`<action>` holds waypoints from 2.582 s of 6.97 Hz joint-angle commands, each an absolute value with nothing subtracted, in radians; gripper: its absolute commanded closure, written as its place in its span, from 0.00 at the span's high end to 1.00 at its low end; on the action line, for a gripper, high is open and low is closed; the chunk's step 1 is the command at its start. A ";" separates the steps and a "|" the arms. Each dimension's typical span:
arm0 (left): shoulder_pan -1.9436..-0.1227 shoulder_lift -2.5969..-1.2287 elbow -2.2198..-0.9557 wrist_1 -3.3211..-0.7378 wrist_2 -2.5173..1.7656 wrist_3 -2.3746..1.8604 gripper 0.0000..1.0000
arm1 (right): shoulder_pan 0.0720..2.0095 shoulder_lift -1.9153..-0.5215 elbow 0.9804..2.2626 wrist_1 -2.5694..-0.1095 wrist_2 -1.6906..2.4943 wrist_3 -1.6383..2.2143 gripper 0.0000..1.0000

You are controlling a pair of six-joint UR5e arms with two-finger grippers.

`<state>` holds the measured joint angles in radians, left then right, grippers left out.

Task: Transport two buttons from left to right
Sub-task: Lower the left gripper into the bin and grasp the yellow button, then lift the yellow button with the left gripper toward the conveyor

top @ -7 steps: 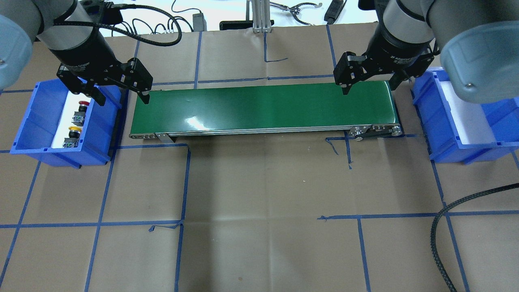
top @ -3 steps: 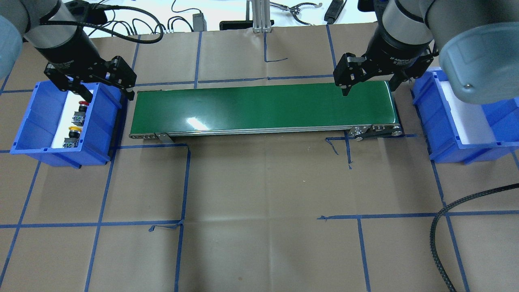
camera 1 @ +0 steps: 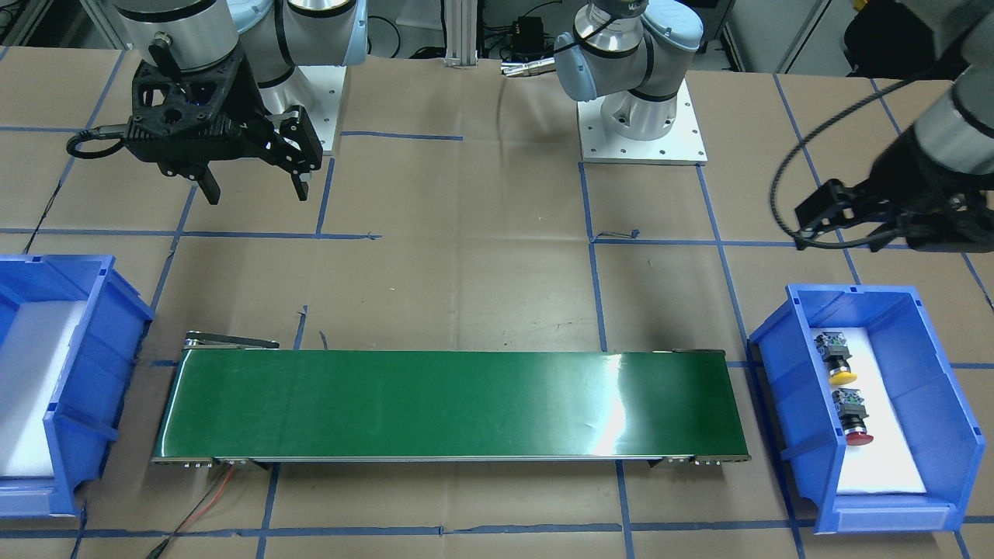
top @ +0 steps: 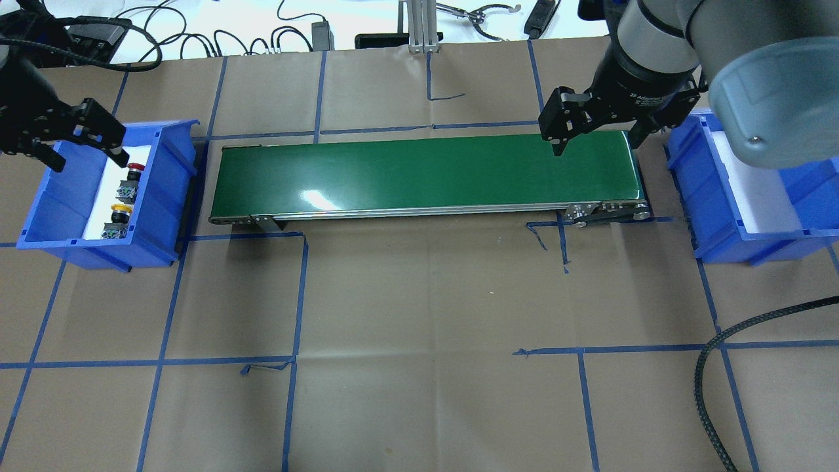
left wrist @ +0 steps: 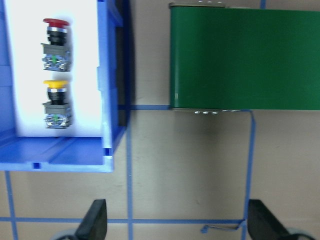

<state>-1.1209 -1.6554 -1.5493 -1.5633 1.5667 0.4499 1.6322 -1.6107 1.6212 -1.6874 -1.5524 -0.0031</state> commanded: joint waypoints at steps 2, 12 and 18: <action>-0.979 -1.758 -1.519 -1.501 1.565 0.568 1.00 | 1.632 -1.615 1.623 -1.686 -1.555 -0.003 1.00; -0.985 -1.979 -1.770 -1.003 1.563 0.566 0.99 | 1.632 -1.601 1.614 -1.687 -1.554 -0.005 1.00; -0.979 -1.985 -1.801 -0.963 1.566 0.574 0.39 | 1.632 -1.601 1.615 -1.686 -1.546 -0.003 1.00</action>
